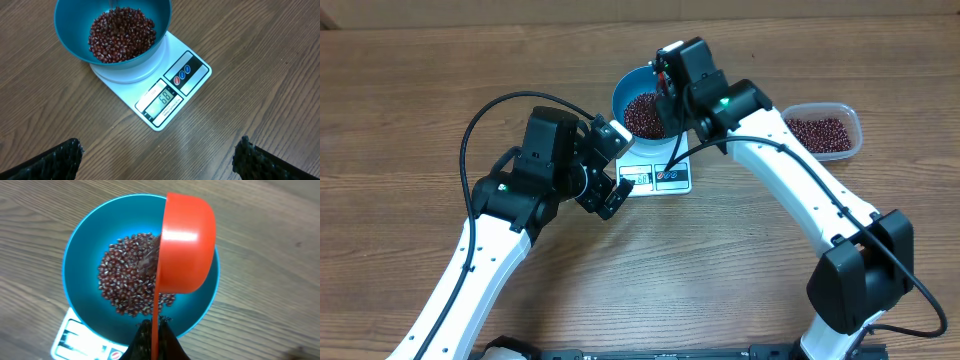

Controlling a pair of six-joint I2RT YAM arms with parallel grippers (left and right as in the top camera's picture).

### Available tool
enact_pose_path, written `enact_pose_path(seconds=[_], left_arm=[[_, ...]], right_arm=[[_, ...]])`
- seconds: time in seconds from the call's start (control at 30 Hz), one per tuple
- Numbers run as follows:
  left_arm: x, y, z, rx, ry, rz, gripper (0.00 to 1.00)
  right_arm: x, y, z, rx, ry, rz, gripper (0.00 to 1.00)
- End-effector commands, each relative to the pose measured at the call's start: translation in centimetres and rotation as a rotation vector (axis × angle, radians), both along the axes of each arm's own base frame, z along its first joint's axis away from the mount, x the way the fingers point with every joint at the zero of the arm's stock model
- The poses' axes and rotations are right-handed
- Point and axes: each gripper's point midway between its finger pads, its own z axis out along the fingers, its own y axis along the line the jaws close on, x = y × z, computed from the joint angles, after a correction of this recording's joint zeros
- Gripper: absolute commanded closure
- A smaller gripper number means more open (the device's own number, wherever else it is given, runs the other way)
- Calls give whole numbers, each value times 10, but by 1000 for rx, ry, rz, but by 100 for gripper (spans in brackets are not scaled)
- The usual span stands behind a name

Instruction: Scoop item into bowl and weigh 150g on scale

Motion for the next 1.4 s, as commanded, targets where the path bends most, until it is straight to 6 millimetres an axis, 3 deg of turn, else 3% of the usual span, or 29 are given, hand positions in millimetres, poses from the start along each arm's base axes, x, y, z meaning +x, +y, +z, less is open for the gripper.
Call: enact_pose_path(seconds=[0.0,0.33,0.73,1.1,1.27,1.37], left_arm=[[-1,-3,-2,-7,8,-2,0],[-1,-3,-2,-7,8,-2,1],[-1,-3,-2,-7,8,-3,1],[-1,-3,-2,-7,8,-2,1],[-1,-3,-2,-7,8,-2,0],[-1,-3,-2,-7,8,-2,0]], right_arm=[[8,-6,17,-84,-82,-31,96],[4,-1,21,-78,-85,-15,96],[-1,-1,62,50,-133,13,96],[-4,-8,66,48,-127,6,96],[-5,-24,89,77,-165,-25,96],[-8,-48,106,97,-177,-65,96]])
